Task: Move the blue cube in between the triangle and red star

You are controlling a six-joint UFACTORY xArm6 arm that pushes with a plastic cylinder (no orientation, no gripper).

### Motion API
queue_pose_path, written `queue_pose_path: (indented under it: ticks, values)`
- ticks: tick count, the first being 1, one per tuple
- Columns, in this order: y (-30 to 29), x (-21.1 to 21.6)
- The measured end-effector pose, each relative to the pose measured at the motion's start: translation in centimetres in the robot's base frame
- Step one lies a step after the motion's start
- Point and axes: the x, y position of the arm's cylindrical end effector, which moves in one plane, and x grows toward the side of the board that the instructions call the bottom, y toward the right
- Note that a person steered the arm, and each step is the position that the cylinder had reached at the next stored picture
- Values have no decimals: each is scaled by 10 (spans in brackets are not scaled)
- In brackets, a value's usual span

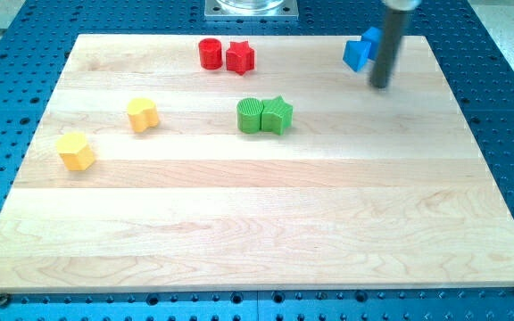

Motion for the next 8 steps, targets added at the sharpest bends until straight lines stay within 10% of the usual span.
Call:
queue_pose_path:
  ticks: [2, 5, 8]
  values:
    - [56, -98]
    - [-36, -44]
    - [-12, -81]
